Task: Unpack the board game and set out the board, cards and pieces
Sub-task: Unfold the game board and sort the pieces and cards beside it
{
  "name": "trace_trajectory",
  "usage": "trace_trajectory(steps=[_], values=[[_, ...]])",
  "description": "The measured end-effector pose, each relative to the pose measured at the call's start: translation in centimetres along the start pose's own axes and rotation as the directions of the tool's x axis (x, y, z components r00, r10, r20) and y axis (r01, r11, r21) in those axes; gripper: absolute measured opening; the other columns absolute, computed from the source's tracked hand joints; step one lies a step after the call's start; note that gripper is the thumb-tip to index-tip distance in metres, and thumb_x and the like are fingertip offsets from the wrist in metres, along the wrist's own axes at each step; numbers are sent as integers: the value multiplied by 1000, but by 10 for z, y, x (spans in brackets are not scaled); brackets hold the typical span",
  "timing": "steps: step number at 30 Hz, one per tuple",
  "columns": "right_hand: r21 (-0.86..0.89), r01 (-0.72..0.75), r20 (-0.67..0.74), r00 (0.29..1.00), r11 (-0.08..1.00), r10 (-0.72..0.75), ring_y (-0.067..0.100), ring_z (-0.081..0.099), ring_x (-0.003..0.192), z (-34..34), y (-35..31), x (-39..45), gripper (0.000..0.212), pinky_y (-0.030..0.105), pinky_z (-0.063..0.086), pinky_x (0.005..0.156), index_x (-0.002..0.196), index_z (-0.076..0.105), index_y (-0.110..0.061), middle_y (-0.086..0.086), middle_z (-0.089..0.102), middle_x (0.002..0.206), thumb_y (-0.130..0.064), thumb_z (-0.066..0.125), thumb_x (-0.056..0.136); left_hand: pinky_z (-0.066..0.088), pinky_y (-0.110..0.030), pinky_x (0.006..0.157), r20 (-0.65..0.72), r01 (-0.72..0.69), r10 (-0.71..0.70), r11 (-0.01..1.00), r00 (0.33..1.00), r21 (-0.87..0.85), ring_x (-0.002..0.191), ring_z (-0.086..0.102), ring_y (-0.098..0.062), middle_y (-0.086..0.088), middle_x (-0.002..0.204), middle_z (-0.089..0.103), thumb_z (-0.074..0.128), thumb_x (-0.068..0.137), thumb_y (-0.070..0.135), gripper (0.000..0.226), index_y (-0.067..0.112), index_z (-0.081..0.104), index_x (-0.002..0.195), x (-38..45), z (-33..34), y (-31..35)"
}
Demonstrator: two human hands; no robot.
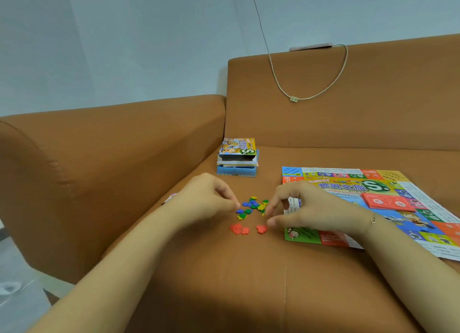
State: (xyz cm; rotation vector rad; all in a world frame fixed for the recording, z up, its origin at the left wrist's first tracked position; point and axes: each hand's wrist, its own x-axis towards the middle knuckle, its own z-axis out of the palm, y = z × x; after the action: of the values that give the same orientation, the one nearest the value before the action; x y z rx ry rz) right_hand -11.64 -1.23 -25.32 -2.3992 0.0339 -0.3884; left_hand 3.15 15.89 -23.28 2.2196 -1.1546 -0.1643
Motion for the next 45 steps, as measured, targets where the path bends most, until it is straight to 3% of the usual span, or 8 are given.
trace_trajectory(steps=[6,12,19,24,27,35,41,45], values=[[-91,-2,71,997,996,9,9,57,82,-1,2,0,8,33,48,80,81,76,-29,-9,64,80,-27,80,74,47,-23,60,221,80,-75,997,972,-14,57,54,-7,16,53,61,76,75,32,3,30,76,73,-17,-12,-14],[-54,54,85,995,997,-50,11,58,76,9,-3,4,5,29,49,72,81,75,-22,-16,63,76,-22,78,77,35,-8,45,181,37,-30,999,983,-34,47,50,2,11,50,59,78,76,28,11,19,75,82,-21,0,-10],[-154,159,-4,987,975,-162,4,53,73,20,-7,10,5,14,40,67,78,74,-25,-14,64,73,-29,78,76,53,-14,74,156,16,20,974,988,-225,74,66,-1,5,89,72,79,74,9,25,16,69,96,-26,4,-13],[-10,121,-203,972,993,-121,9,56,66,3,-3,5,9,34,48,69,74,73,-16,-3,69,70,-22,76,79,53,-17,83,200,20,58,931,978,-366,87,68,-6,4,97,72,79,73,5,29,20,68,96,-34,11,-12],[-31,96,-193,976,995,-100,17,57,70,4,-1,2,9,39,47,71,73,73,-18,0,69,71,-24,75,80,54,-23,88,164,-2,55,952,985,-307,88,67,-7,7,106,67,82,70,12,36,27,67,99,-34,15,-9],[-52,55,-189,980,997,-64,8,56,67,4,-1,-1,10,31,47,69,72,72,-19,-1,67,70,-24,74,81,52,-22,82,75,-220,215,974,974,64,84,61,-6,5,101,59,77,76,35,34,28,69,108,-35,27,1],[-87,41,-185,981,995,-56,3,54,64,5,0,-1,12,25,45,67,73,72,-17,-2,67,70,-25,73,82,41,-5,69,96,-317,306,939,947,133,74,54,3,13,95,53,69,84,31,25,25,71,108,-34,28,1],[-100,33,-195,979,994,-52,3,54,66,4,2,-3,12,23,44,67,73,73,-18,-4,66,69,-26,72,82,48,-19,76,89,-334,323,927,942,172,77,55,-1,9,98,57,68,85,32,22,26,72,105,-31,30,0]])
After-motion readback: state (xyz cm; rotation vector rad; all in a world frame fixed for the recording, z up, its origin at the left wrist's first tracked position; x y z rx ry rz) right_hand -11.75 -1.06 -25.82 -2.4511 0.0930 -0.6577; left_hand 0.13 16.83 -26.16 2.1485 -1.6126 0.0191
